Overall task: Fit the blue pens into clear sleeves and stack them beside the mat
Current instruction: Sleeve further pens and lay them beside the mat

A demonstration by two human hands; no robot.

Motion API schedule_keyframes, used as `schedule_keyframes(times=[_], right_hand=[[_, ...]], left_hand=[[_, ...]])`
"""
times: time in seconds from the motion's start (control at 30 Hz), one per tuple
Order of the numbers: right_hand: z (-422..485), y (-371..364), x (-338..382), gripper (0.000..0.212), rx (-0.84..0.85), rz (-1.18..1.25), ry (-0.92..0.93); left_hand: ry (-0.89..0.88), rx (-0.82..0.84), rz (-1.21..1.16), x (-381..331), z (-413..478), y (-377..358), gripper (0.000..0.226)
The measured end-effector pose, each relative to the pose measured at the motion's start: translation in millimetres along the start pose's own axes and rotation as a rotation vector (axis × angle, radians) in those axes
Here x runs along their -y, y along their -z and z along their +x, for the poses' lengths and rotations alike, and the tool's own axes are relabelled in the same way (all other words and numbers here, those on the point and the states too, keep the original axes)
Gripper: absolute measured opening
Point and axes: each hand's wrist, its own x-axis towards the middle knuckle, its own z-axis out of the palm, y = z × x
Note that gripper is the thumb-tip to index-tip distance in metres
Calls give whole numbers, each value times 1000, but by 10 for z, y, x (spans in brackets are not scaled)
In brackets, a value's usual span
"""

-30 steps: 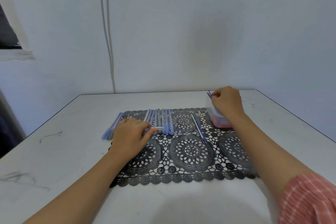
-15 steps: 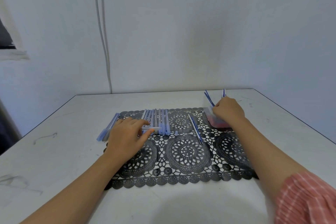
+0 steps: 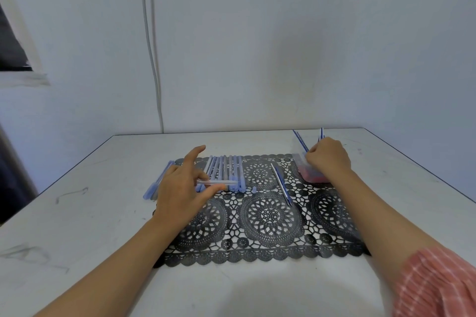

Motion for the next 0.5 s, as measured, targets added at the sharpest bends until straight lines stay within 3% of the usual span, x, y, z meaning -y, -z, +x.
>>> schedule_keyframes(times=[0.2,0.37,0.5], right_hand=[[7,-26,-13,26,-124,110,70],[-14,-10,34,32,-213,233,166],[-65,24,178,27,-282,296,326]], left_hand=[[-35,-32,-34,36,-20,-15,75],[-165,-35,19,102,-14,-48,40],[-207,-24,21,132,-5,-59,32]])
